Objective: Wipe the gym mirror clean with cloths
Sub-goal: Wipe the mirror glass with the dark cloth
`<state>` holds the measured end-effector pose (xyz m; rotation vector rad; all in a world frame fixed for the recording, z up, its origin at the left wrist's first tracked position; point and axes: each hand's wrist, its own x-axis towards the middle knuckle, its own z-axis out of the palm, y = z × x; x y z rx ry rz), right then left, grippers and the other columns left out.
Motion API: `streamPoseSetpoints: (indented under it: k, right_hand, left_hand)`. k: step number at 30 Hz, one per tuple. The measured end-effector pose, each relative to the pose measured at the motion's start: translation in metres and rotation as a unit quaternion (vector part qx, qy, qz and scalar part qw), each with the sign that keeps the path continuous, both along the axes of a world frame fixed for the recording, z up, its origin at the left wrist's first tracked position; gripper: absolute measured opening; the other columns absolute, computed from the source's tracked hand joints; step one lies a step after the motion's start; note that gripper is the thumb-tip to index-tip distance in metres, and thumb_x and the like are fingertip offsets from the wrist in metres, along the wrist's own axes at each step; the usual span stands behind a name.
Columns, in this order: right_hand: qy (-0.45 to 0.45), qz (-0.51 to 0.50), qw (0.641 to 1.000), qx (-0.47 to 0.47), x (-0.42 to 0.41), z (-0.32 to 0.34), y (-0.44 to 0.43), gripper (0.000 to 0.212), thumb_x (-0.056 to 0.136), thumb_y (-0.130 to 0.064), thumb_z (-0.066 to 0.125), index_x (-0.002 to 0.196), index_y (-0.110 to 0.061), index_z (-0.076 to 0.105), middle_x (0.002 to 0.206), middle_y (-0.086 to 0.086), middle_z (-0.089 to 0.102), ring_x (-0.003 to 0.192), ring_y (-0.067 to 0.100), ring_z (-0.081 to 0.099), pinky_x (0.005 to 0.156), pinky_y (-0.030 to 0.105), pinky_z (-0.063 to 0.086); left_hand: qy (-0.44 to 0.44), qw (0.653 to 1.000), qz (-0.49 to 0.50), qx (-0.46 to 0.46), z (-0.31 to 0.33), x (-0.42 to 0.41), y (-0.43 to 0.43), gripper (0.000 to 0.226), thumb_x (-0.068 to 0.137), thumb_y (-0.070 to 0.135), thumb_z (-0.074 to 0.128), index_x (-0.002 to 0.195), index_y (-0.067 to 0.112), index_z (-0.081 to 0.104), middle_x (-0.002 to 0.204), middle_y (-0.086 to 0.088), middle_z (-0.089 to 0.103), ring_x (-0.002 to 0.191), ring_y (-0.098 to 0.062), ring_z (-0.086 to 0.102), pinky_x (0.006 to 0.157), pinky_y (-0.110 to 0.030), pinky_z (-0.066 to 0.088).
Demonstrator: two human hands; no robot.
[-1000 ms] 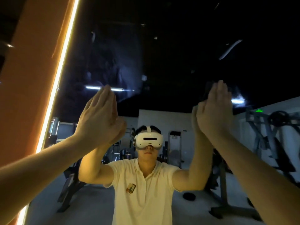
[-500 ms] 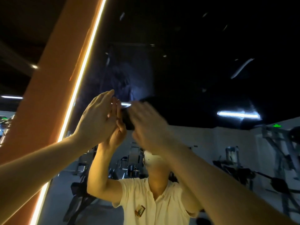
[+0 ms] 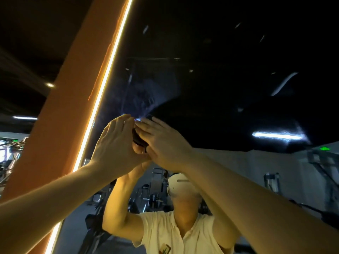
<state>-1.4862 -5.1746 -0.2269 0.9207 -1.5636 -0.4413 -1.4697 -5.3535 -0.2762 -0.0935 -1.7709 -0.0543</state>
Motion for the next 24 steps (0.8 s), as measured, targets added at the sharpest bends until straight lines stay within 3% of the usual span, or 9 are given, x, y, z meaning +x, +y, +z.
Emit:
streamPoseSetpoints:
  k: [1, 3, 6, 8, 10, 13, 15, 19, 24]
  right_hand:
    - [0.015, -0.006, 1.000, 0.011, -0.005, 0.003, 0.012, 0.062, 0.100, -0.032, 0.029, 0.159, -0.011, 0.030, 0.169, 0.007, 0.023, 0.157, 0.021, 0.014, 0.123, 0.031, -0.008]
    - [0.014, -0.026, 0.994, -0.102, -0.009, 0.020, 0.043, 0.061, 0.098, -0.021, 0.049, 0.157, -0.011, 0.035, 0.166, 0.009, 0.029, 0.154, 0.024, 0.024, 0.126, 0.033, 0.004]
    - [0.048, -0.059, 0.931, -0.358, -0.017, 0.060, 0.091, 0.059, 0.102, -0.024, 0.038, 0.159, -0.007, 0.031, 0.168, 0.014, 0.025, 0.156, 0.027, 0.019, 0.129, 0.043, 0.014]
    - [0.057, -0.071, 0.904, -0.418, -0.020, 0.061, 0.077, 0.060, 0.103, -0.026, 0.032, 0.160, -0.007, 0.028, 0.169, 0.015, 0.021, 0.157, 0.028, 0.015, 0.129, 0.046, 0.011]
    - [0.069, -0.030, 0.922, -0.381, -0.022, 0.045, 0.042, 0.060, 0.102, -0.022, 0.039, 0.159, -0.008, 0.028, 0.168, 0.015, 0.023, 0.157, 0.029, 0.016, 0.128, 0.045, 0.006]
    - [0.039, 0.005, 0.989, -0.141, -0.020, 0.001, -0.008, 0.059, 0.101, -0.026, 0.031, 0.157, -0.009, 0.035, 0.167, 0.012, 0.029, 0.156, 0.025, 0.018, 0.126, 0.039, -0.001]
    - [0.018, -0.017, 1.000, -0.017, -0.014, -0.014, -0.006, 0.064, 0.100, -0.033, 0.018, 0.157, -0.009, 0.035, 0.167, 0.009, 0.028, 0.157, 0.022, 0.017, 0.125, 0.035, -0.005]
    - [0.025, -0.022, 0.986, -0.165, -0.018, 0.005, 0.071, 0.063, 0.101, -0.018, 0.045, 0.160, -0.010, 0.026, 0.170, 0.010, 0.018, 0.158, 0.022, 0.009, 0.125, 0.035, -0.006]
    - [0.030, -0.096, 0.936, -0.338, -0.027, 0.001, 0.200, 0.064, 0.102, -0.026, 0.025, 0.160, 0.000, 0.021, 0.169, 0.018, 0.017, 0.158, 0.031, 0.013, 0.129, 0.046, 0.011]
  left_hand:
    - [0.013, 1.000, -0.001, 0.002, 0.003, 0.008, 0.008, 0.105, 0.061, 0.091, 0.069, 0.134, 0.018, 0.051, 0.136, 0.002, 0.051, 0.131, -0.020, 0.047, 0.117, -0.040, 0.039]
    - [0.016, 1.000, 0.000, 0.016, 0.003, 0.019, 0.017, 0.122, 0.057, 0.089, 0.071, 0.147, 0.011, 0.044, 0.151, -0.003, 0.044, 0.142, -0.024, 0.039, 0.122, -0.042, 0.031]
    - [0.010, 1.000, 0.008, 0.028, -0.001, 0.018, 0.023, 0.133, 0.060, 0.088, 0.070, 0.159, 0.009, 0.029, 0.163, -0.005, 0.033, 0.152, -0.025, 0.027, 0.127, -0.042, 0.022]
    - [0.005, 1.000, 0.010, 0.026, -0.001, 0.015, 0.023, 0.131, 0.061, 0.088, 0.067, 0.158, 0.008, 0.031, 0.163, -0.006, 0.033, 0.153, -0.026, 0.027, 0.128, -0.043, 0.021]
    - [0.016, 0.999, 0.016, 0.027, -0.002, 0.015, 0.023, 0.127, 0.060, 0.088, 0.066, 0.154, 0.006, 0.038, 0.161, -0.007, 0.038, 0.151, -0.027, 0.030, 0.128, -0.044, 0.018]
    - [0.004, 0.999, 0.009, 0.034, -0.004, 0.018, 0.025, 0.121, 0.063, 0.082, 0.072, 0.152, 0.006, 0.041, 0.163, -0.010, 0.035, 0.154, -0.028, 0.027, 0.129, -0.045, 0.013]
    - [-0.006, 0.999, -0.003, 0.033, -0.001, 0.024, 0.026, 0.119, 0.064, 0.078, 0.073, 0.154, 0.008, 0.040, 0.166, -0.010, 0.030, 0.156, -0.026, 0.021, 0.130, -0.044, 0.012]
    - [-0.028, 1.000, -0.007, -0.006, 0.009, 0.030, 0.046, 0.124, 0.066, 0.076, 0.076, 0.160, 0.010, 0.030, 0.172, -0.007, 0.012, 0.159, -0.023, 0.007, 0.130, -0.041, 0.009]
    - [-0.055, 0.996, -0.071, -0.016, 0.003, 0.014, 0.106, 0.137, 0.069, 0.085, 0.067, 0.165, 0.012, 0.001, 0.173, 0.000, -0.012, 0.159, -0.016, -0.012, 0.130, -0.036, 0.000]
